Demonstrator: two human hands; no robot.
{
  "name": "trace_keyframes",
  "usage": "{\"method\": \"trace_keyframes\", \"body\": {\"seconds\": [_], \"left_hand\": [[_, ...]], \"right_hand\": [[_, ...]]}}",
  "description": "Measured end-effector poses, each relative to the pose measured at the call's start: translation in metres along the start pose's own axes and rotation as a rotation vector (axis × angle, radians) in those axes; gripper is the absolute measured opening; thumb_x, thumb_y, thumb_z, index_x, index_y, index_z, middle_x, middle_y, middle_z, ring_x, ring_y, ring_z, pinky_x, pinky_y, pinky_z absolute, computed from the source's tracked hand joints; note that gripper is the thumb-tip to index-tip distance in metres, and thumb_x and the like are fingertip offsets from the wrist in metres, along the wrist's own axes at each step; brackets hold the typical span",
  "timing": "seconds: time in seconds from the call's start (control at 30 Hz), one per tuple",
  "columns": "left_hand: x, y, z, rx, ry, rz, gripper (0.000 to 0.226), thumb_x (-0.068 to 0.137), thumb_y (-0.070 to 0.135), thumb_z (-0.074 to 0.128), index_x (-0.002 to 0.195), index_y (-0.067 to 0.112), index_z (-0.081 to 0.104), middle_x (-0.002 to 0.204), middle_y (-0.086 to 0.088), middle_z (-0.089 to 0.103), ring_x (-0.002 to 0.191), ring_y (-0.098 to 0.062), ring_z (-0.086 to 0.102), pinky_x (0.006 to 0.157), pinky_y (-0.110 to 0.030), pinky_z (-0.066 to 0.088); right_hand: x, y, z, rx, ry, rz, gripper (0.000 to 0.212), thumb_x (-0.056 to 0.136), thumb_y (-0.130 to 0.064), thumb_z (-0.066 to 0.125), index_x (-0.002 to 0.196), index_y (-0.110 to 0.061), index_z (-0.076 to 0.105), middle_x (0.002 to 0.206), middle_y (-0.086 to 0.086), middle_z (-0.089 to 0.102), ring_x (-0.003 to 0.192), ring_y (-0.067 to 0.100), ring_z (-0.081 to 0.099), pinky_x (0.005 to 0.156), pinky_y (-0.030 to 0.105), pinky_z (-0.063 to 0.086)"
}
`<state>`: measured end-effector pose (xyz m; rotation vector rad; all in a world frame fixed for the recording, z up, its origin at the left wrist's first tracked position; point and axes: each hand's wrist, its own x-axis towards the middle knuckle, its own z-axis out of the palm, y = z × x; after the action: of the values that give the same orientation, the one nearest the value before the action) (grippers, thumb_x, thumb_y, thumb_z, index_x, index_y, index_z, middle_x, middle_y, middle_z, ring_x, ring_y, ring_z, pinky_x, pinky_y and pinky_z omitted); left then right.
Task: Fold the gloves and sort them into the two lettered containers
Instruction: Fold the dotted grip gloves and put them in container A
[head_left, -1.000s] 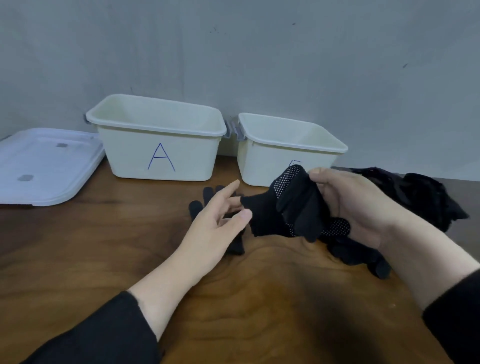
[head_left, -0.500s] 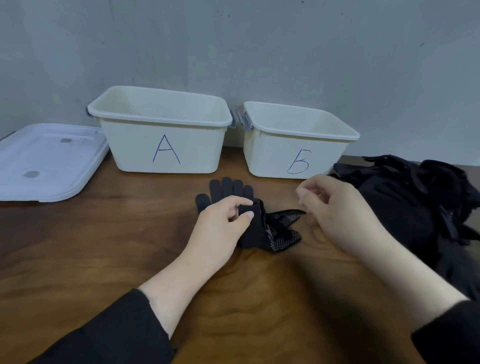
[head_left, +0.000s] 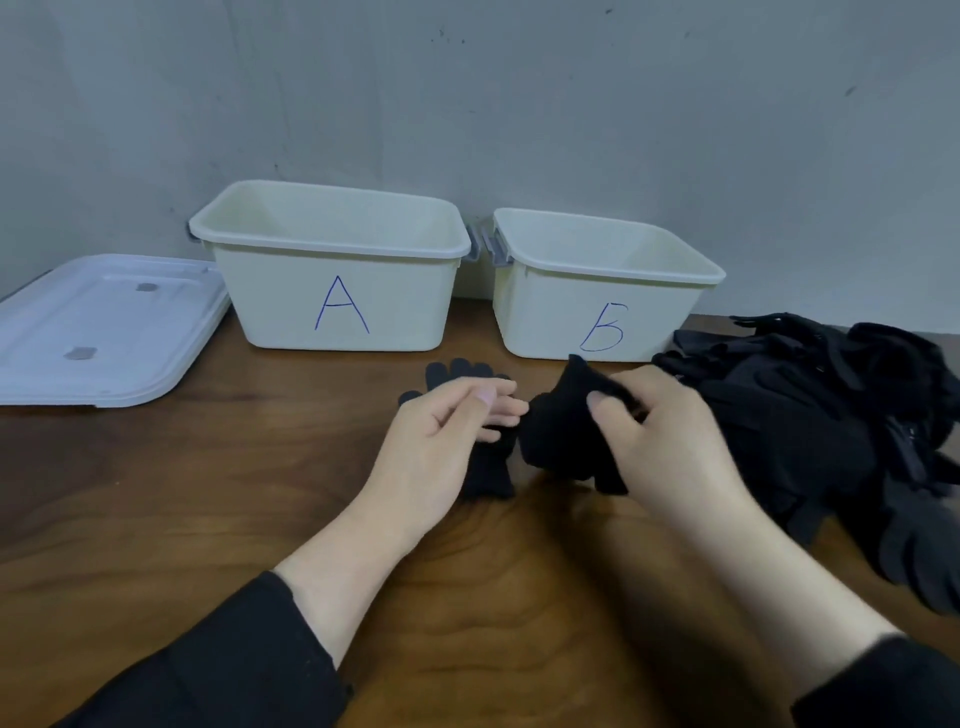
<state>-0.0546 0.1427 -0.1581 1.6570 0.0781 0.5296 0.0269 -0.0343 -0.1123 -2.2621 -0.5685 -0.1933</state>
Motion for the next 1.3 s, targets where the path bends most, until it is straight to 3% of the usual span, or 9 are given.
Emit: {"method": "trace_keyframes", "body": {"seconds": [0.13,0.23,0.37,0.53,0.63,0.8,0.93,1.2,1.3], "left_hand": [[0.007,-0.008,-0.024,0.158,0.169,-0.002,0.027,0.104,0.023,0.045,0.104,0.025,0.072,0.090,0.011,0.073,0.088,-0.007,0.068,0.077,-0.022,0.054],[0.009,-0.012,-0.038,0.231,0.202,-0.013,0.027,0.103,0.025,0.045,0.103,0.027,0.072,0.088,0.013,0.072,0.087,-0.005,0.067,0.080,-0.026,0.054],[0.005,-0.012,-0.051,0.329,0.181,-0.042,0.027,0.103,0.031,0.045,0.102,0.031,0.072,0.087,0.016,0.071,0.087,0.000,0.065,0.083,-0.030,0.055],[0.000,-0.007,-0.067,0.361,0.215,-0.066,0.027,0.102,0.031,0.045,0.098,0.032,0.072,0.085,0.017,0.070,0.085,0.003,0.064,0.080,-0.026,0.054],[0.001,-0.009,-0.073,0.333,0.258,-0.077,0.027,0.102,0.029,0.046,0.097,0.030,0.072,0.084,0.017,0.070,0.082,0.001,0.064,0.079,-0.027,0.054],[0.004,-0.007,-0.076,0.267,0.293,-0.072,0.031,0.098,0.041,0.045,0.092,0.029,0.073,0.081,0.016,0.071,0.079,-0.001,0.064,0.075,-0.024,0.052],[0.005,-0.007,-0.078,0.259,0.307,-0.088,0.035,0.097,0.046,0.044,0.086,0.028,0.072,0.079,0.015,0.069,0.079,0.000,0.063,0.072,-0.018,0.049],[0.011,-0.012,-0.081,0.262,0.368,-0.078,0.035,0.101,0.041,0.046,0.082,0.026,0.071,0.077,0.014,0.068,0.075,-0.005,0.063,0.065,-0.011,0.047],[0.012,-0.016,-0.081,0.319,0.360,-0.070,0.035,0.101,0.042,0.046,0.083,0.025,0.070,0.076,0.014,0.068,0.075,-0.006,0.062,0.068,-0.013,0.047]], "right_hand": [[0.024,-0.032,-0.034,0.084,-0.036,-0.044,0.026,0.097,-0.017,0.054,0.115,-0.035,0.061,0.087,-0.006,0.070,0.066,0.004,0.062,0.057,0.020,0.047],[0.041,-0.049,-0.048,0.011,-0.099,-0.103,0.027,0.097,-0.011,0.052,0.103,-0.038,0.054,0.080,0.002,0.068,0.050,0.011,0.050,0.051,0.027,0.041],[0.056,-0.070,-0.057,0.069,-0.227,-0.066,0.028,0.097,-0.009,0.053,0.085,-0.024,0.073,0.086,-0.002,0.074,0.073,0.014,0.070,0.056,0.020,0.052],[0.063,-0.088,-0.066,-0.031,-0.432,-0.114,0.036,0.097,-0.007,0.049,0.102,-0.030,0.076,0.093,-0.010,0.078,0.077,0.003,0.071,0.057,0.008,0.049],[0.072,-0.096,-0.059,-0.172,-0.360,-0.176,0.017,0.092,-0.014,0.068,0.098,-0.029,0.075,0.085,-0.007,0.075,0.062,0.011,0.057,0.050,0.011,0.042],[0.095,-0.112,-0.038,-0.440,-0.233,-0.324,0.013,0.091,-0.035,0.071,0.083,-0.027,0.065,0.100,-0.004,0.060,0.088,0.023,0.058,0.079,0.037,0.047],[0.123,-0.109,-0.020,-0.391,-0.267,-0.302,0.016,0.091,-0.029,0.072,0.080,-0.030,0.059,0.079,-0.008,0.063,0.070,0.019,0.057,0.060,0.030,0.042],[0.116,-0.094,0.010,-0.185,-0.046,-0.479,0.005,0.094,-0.023,0.068,0.095,-0.028,0.066,0.089,-0.010,0.063,0.086,0.013,0.056,0.076,0.026,0.041],[0.068,-0.054,0.044,-0.271,-0.193,-0.569,0.006,0.091,-0.024,0.072,0.096,-0.023,0.072,0.090,-0.010,0.061,0.088,0.009,0.056,0.077,0.013,0.038]]}}
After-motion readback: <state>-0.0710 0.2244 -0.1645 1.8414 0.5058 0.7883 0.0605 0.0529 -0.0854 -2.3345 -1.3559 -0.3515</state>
